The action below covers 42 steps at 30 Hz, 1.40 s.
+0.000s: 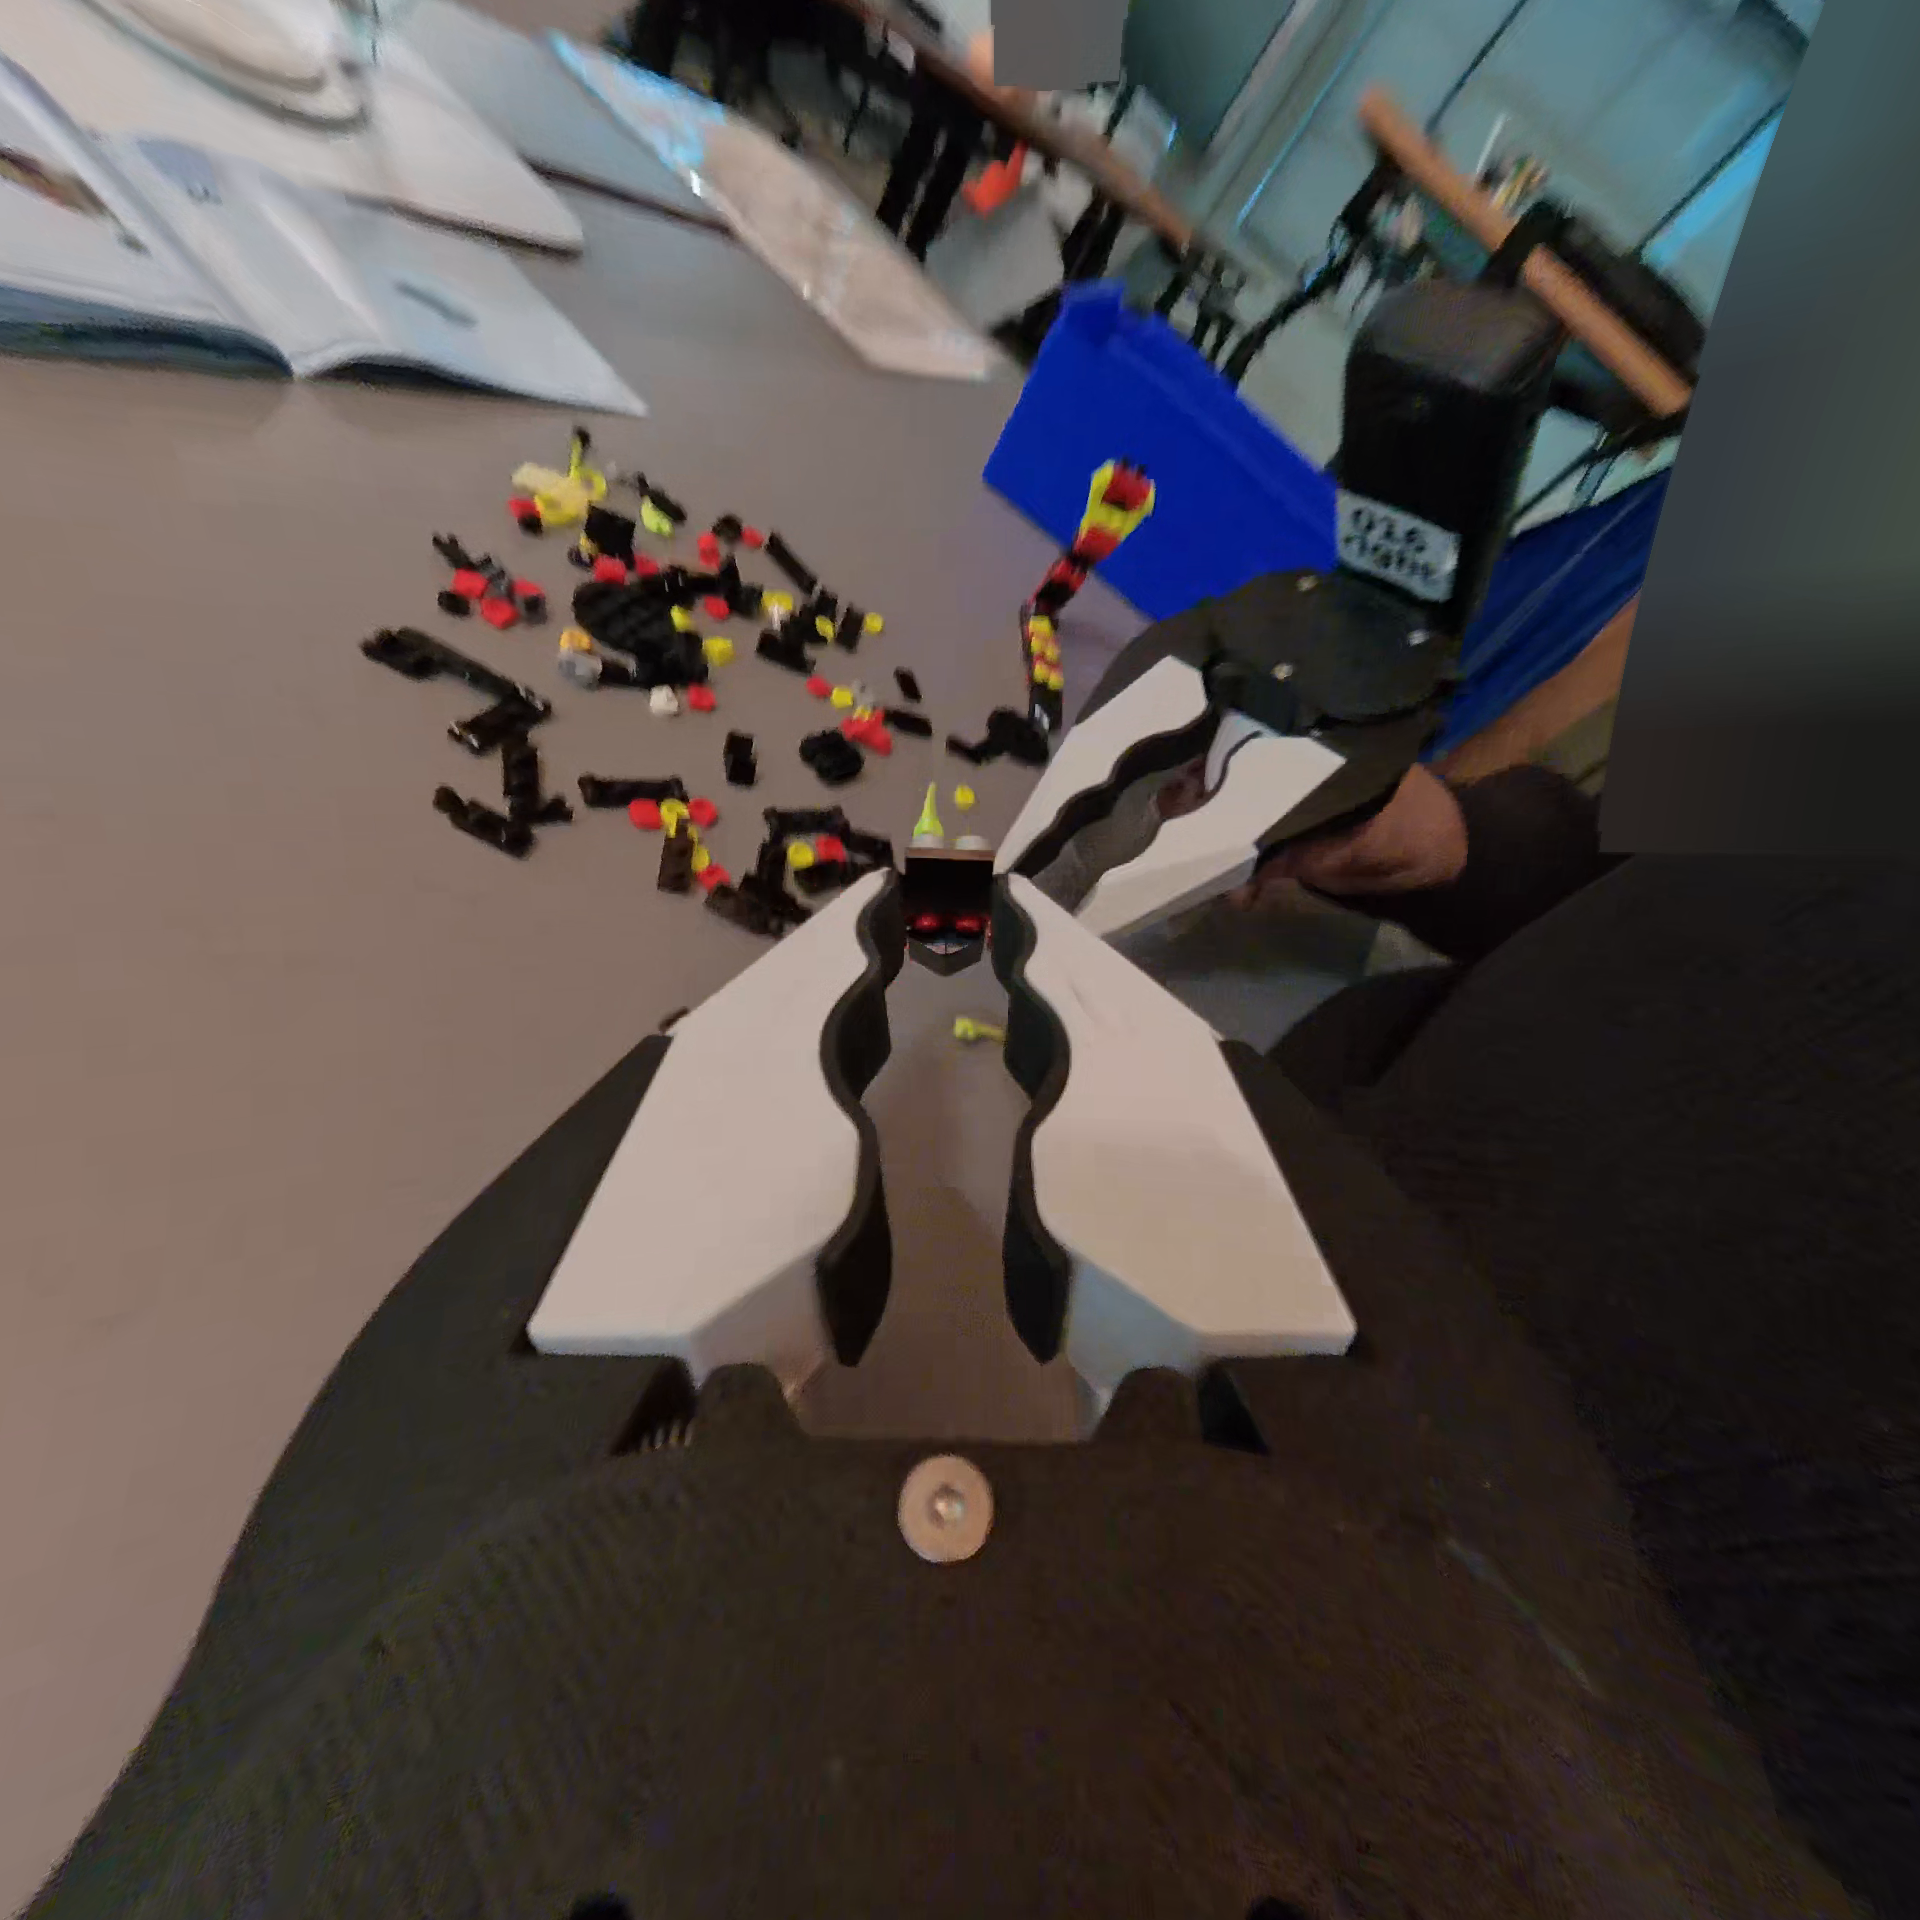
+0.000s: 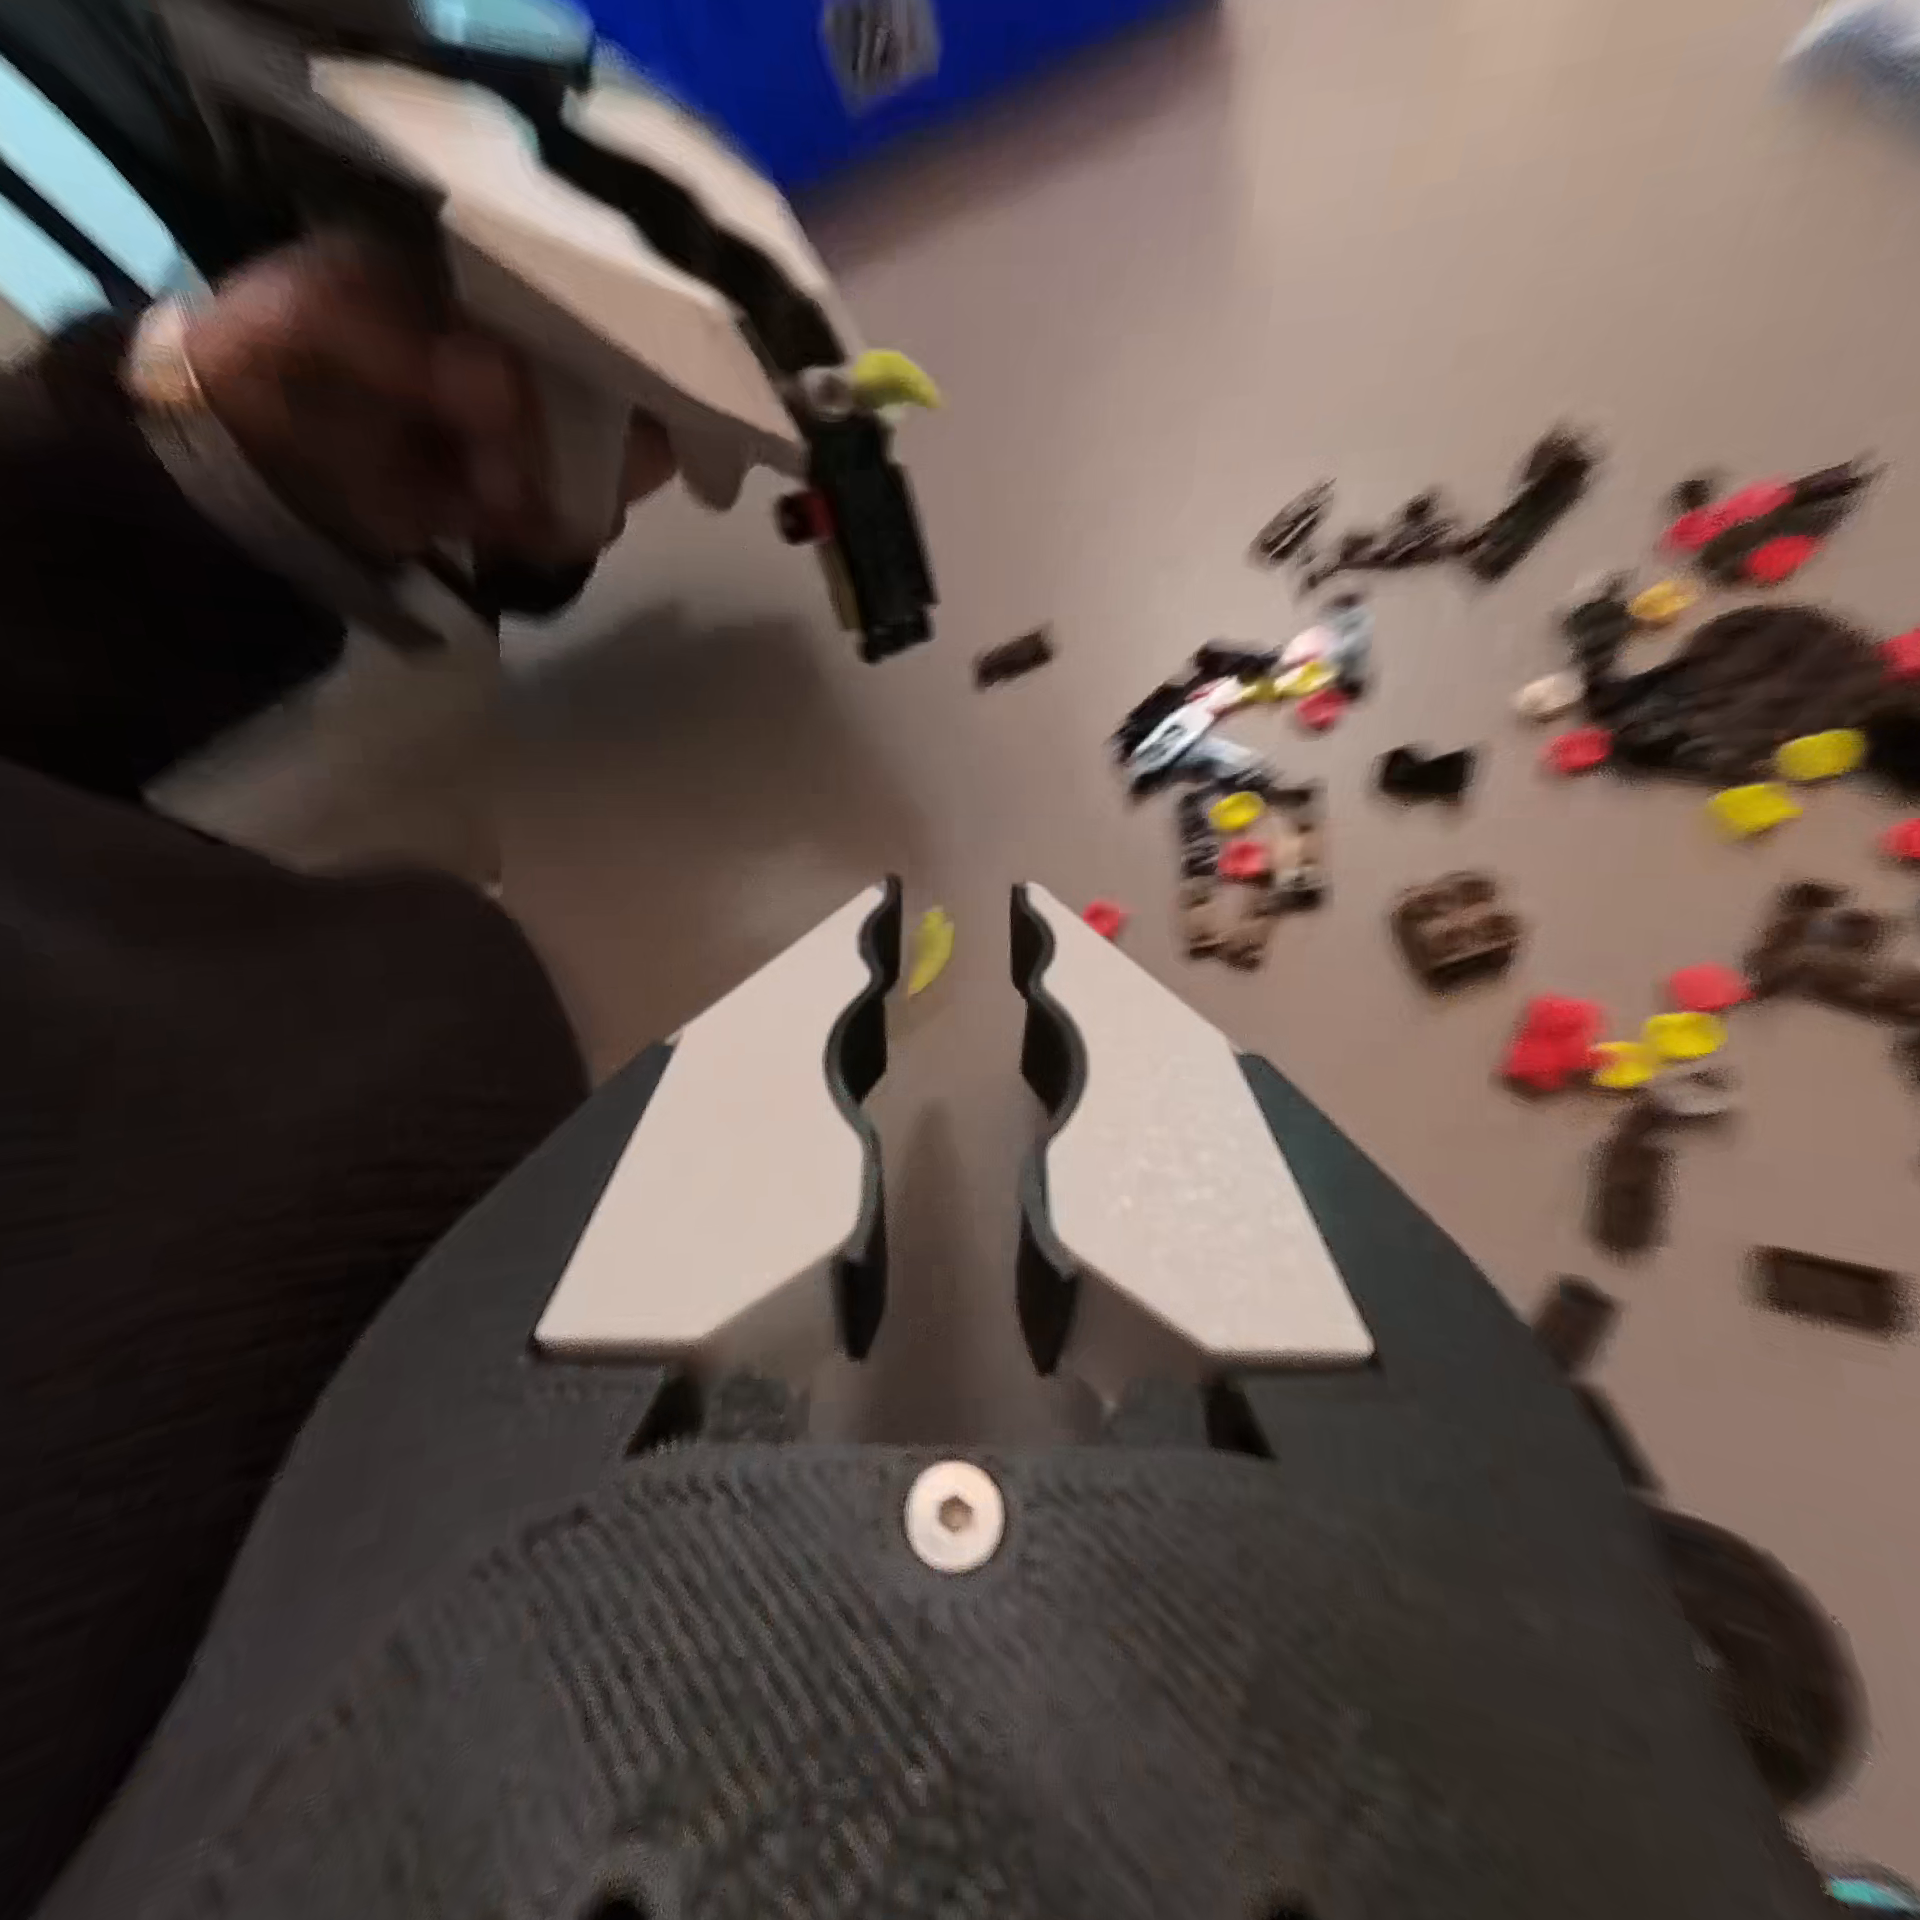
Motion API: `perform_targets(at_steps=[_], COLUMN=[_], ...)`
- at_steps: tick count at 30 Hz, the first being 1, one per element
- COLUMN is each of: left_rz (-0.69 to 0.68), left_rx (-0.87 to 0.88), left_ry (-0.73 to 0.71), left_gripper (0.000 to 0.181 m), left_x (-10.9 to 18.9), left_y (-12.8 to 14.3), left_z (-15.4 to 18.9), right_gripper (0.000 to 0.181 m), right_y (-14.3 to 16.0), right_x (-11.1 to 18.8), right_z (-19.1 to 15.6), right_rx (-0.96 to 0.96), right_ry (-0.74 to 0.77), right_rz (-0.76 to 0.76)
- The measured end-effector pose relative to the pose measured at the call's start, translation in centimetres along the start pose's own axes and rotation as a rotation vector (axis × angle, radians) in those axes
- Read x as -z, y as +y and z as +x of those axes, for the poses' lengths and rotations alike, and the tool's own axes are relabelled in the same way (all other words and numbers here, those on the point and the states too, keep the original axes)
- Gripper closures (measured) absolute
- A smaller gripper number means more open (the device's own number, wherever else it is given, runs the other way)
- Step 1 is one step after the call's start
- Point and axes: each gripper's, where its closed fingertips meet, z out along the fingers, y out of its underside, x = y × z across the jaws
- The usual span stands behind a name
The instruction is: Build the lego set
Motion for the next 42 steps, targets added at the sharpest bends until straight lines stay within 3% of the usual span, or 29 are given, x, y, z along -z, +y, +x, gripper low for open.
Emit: perform_targets(at_steps=[7, 15, 23, 28, 35, 42], left_rz=[-0.151, -0.209, -0.183, -0.211, -0.272, -0.326], left_rx=[0.036, 0.234, 0.38, 0.374, 0.364, 0.338], left_ry=[0.077, 0.188, 0.267, 0.233, 0.209, 0.167], left_gripper=[0.167, 0.168, 0.168, 0.168, 0.167, 0.166], left_x=[-1.1, -0.9, -1.1, -1.1, -1.8, -2.1], left_y=[2.9, 4.3, 4.0, 4.7, 5.8, 6.9], left_z=[1.6, 1.6, 2.2, 1.5, 1.5, 1.2], right_gripper=[0.165, 0.178, 0.179, 0.181, 0.181, 0.181], right_y=[2.6, 2.4, -1.9, 0.8, -1.4, -0.9], right_x=[-2.1, -2.6, -0.8, -1.5, -0.3, -0.2], right_z=[-0.5, -0.3, -3.2, -1.5, -2.6, -2.0], right_rx=[0.212, 0.387, 0.489, 0.517, 0.397, 0.32], right_ry=[0.085, 0.114, 0.021, 0.062, -0.027, -0.051], right_rz=[-0.164, -0.166, 0.074, -0.09, 0.042, 0.028])
